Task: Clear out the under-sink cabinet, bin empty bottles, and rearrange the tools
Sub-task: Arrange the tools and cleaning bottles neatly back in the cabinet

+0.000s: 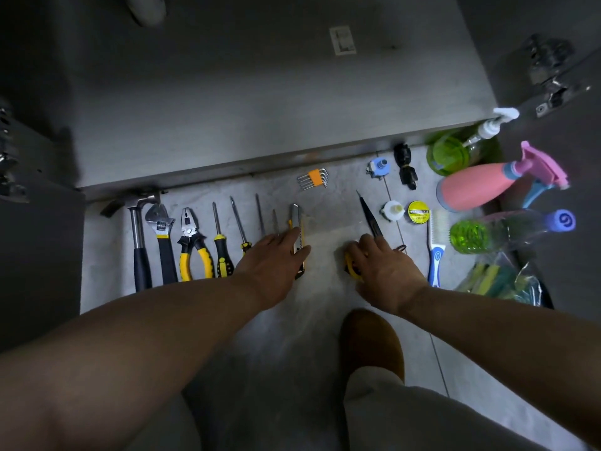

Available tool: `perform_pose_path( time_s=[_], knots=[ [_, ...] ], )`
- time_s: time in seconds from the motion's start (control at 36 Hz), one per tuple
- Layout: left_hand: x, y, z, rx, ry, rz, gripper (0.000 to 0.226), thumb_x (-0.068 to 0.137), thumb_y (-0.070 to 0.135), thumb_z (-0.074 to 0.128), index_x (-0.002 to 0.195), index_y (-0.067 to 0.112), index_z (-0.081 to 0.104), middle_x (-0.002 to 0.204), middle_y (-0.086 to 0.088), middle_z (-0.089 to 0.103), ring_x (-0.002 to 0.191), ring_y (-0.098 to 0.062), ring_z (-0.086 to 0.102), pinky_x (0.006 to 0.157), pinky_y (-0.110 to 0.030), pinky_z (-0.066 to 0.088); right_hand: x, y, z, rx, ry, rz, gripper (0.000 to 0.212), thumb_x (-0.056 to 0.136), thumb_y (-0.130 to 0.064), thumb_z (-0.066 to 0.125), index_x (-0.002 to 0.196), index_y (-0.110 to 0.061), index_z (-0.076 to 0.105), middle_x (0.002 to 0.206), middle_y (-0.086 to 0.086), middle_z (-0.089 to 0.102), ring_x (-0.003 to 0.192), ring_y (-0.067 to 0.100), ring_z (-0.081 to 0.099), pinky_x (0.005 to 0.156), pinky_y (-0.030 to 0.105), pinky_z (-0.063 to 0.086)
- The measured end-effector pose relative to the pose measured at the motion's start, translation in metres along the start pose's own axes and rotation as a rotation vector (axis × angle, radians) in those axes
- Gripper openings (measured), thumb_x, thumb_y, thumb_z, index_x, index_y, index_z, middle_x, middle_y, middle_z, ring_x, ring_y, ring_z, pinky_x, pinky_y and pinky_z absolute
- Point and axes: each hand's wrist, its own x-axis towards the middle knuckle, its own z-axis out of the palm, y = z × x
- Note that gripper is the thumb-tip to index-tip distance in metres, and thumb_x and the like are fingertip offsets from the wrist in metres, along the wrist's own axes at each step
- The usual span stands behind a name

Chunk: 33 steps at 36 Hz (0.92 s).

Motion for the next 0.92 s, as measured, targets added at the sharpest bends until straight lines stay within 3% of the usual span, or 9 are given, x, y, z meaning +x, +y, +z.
perform_pose_path(
  time_s=[0.22, 0.36, 0.44, 0.5, 0.61, 0.69, 0.92],
  knots=[
    [0.001, 0.004, -0.001, -0.002, 0.030, -0.021, 0.067, 0.103, 0.019, 0.049, 0.162, 0.021, 0.017, 0.169, -0.014, 0.002, 0.146, -0.036, 0.031, 0.117, -0.040, 0.030, 0.015, -0.013, -0.008, 0.041, 0.043, -0.007, 0.074, 0.083, -0.025, 0.072, 0.147, -0.024, 0.033, 0.139, 0.006, 0.036, 0.121, 0.025, 0.042, 0.084, 0.034, 0.055],
    [0.003, 0.006, -0.001, -0.013, 0.059, -0.029, 0.071, 0.100, 0.018, 0.053, 0.162, 0.021, 0.019, 0.169, -0.014, 0.005, 0.145, -0.036, 0.034, 0.118, -0.041, 0.031, 0.031, -0.012, -0.024, -0.033, 0.071, -0.095, 0.072, 0.083, -0.057, 0.062, 0.143, -0.025, 0.037, 0.134, 0.006, 0.042, 0.117, 0.025, 0.045, 0.094, 0.043, 0.049],
    [0.003, 0.005, 0.000, -0.019, 0.072, -0.029, 0.072, 0.100, 0.021, 0.056, 0.162, 0.022, 0.020, 0.168, -0.015, 0.006, 0.145, -0.036, 0.034, 0.119, -0.040, 0.028, 0.051, -0.009, -0.041, -0.048, 0.127, -0.113, 0.067, 0.087, -0.058, 0.051, 0.141, -0.021, 0.041, 0.135, 0.010, 0.043, 0.118, 0.028, 0.048, 0.095, 0.043, 0.049],
    [0.003, 0.003, -0.001, -0.025, 0.093, -0.029, 0.071, 0.100, 0.029, 0.057, 0.161, 0.025, 0.021, 0.167, -0.015, 0.008, 0.145, -0.036, 0.033, 0.119, -0.039, 0.026, 0.069, -0.007, -0.052, -0.032, 0.143, -0.112, 0.065, 0.092, -0.052, 0.050, 0.146, -0.017, 0.038, 0.147, 0.015, 0.037, 0.130, 0.033, 0.044, 0.102, 0.045, 0.047],
    [0.002, -0.006, -0.003, -0.025, 0.140, -0.033, 0.072, 0.100, 0.038, 0.055, 0.162, 0.027, 0.020, 0.166, -0.014, 0.014, 0.146, -0.033, 0.031, 0.121, -0.037, 0.020, 0.103, -0.008, -0.069, 0.005, 0.099, -0.104, 0.073, 0.099, -0.044, 0.050, 0.158, -0.013, 0.019, 0.165, 0.016, 0.012, 0.151, 0.033, 0.017, 0.117, 0.047, 0.032],
    [0.000, -0.015, -0.003, -0.025, 0.148, -0.038, 0.073, 0.100, 0.046, 0.052, 0.162, 0.026, 0.019, 0.165, -0.010, 0.017, 0.148, -0.031, 0.027, 0.123, -0.037, 0.016, 0.118, -0.012, -0.077, 0.039, 0.032, -0.092, 0.080, 0.099, -0.038, 0.054, 0.160, -0.012, 0.010, 0.168, 0.013, 0.004, 0.154, 0.031, 0.008, 0.122, 0.048, 0.026],
    [-0.008, -0.034, 0.008, -0.027, 0.122, -0.072, 0.067, 0.102, 0.050, 0.045, 0.161, 0.029, 0.021, 0.165, -0.007, 0.017, 0.150, -0.028, 0.025, 0.124, -0.040, 0.011, 0.105, -0.007, -0.061, -0.003, -0.001, -0.062, 0.079, 0.101, -0.043, 0.047, 0.160, -0.009, 0.006, 0.169, 0.005, -0.007, 0.155, 0.027, -0.001, 0.119, 0.047, 0.032]
  ],
)
